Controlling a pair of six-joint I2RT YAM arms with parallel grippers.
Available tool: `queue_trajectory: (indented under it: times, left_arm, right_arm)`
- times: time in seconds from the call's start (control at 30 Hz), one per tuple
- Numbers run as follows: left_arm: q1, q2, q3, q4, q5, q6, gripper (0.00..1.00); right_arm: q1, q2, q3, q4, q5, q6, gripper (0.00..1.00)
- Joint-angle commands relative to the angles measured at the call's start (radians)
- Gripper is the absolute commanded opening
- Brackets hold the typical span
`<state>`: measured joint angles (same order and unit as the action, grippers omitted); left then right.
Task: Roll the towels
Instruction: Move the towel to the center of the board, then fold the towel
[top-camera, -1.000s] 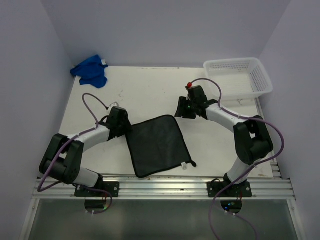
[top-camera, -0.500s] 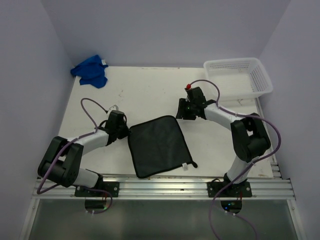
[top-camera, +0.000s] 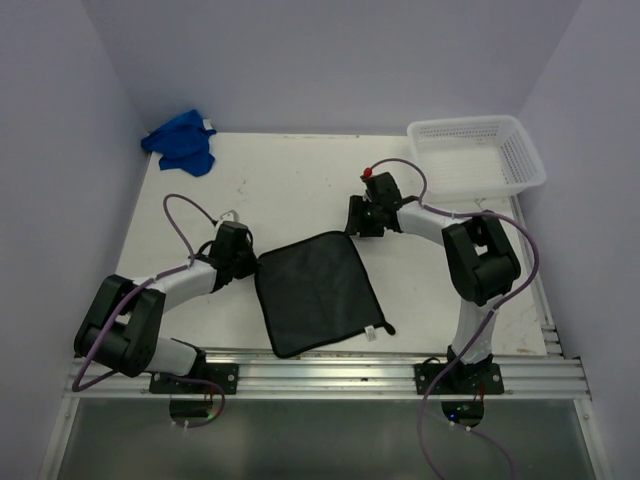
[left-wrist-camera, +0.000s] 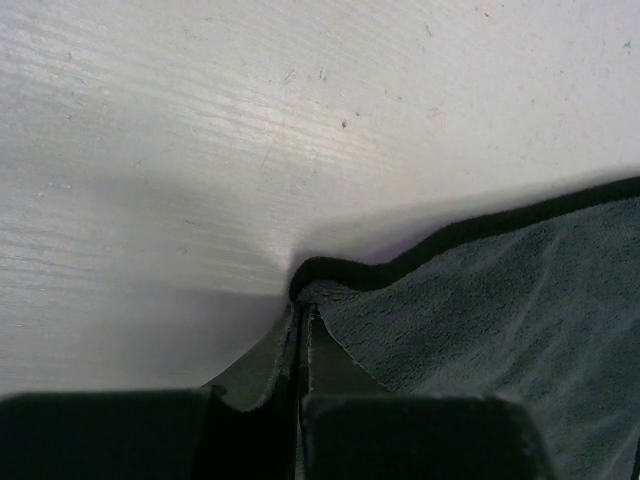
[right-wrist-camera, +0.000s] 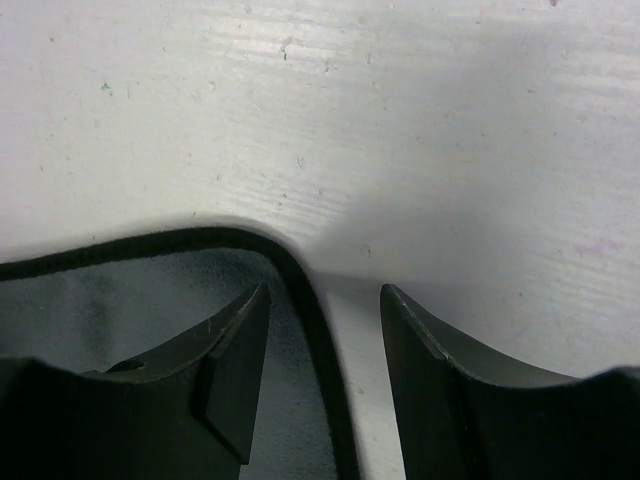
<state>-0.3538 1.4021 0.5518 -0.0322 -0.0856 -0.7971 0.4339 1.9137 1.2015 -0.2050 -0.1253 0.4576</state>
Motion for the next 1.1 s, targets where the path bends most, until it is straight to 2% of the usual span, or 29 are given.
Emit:
queue_trajectory:
  times: [0.0, 0.27, 0.37, 0.53, 0.57, 0.63, 0.67, 0.8, 1.07]
  left_arm:
    - [0.004, -0.005, 0.025, -0.003, -0.003, 0.039, 0.0]
    - [0.004, -0.008, 0.042, -0.014, -0.019, 0.055, 0.0]
    - [0.004, -0.008, 0.046, -0.014, -0.02, 0.061, 0.0]
    - [0.004, -0.003, 0.062, -0.017, -0.02, 0.076, 0.0]
    - [0.004, 0.001, 0.066, -0.017, -0.023, 0.078, 0.0]
    - [0.004, 0.008, 0.077, -0.02, -0.026, 0.085, 0.0]
    - [0.004, 0.009, 0.082, -0.02, -0.026, 0.09, 0.0]
    - [0.004, 0.034, 0.126, -0.031, -0.035, 0.107, 0.0]
    - [0.004, 0.069, 0.263, -0.071, -0.089, 0.15, 0.0]
  right_arm:
    - [0.012, 0.021, 0.044, 0.049, -0.04, -0.02, 0.52]
    - [0.065, 0.054, 0.026, 0.041, -0.03, -0.036, 0.5]
    - [0.077, 0.07, 0.015, 0.041, -0.022, -0.04, 0.47]
    - [0.077, 0.099, 0.039, 0.006, 0.013, -0.042, 0.34]
    - [0.077, 0.102, 0.047, 0.0, 0.016, -0.043, 0.26]
    - [0.075, 0.105, 0.066, -0.014, 0.027, -0.053, 0.2]
    - [0.077, 0.105, 0.081, -0.026, 0.032, -0.059, 0.13]
    - [0.075, 0.096, 0.122, -0.063, 0.067, -0.079, 0.0]
    - [0.065, 0.021, 0.165, -0.1, 0.18, -0.111, 0.0]
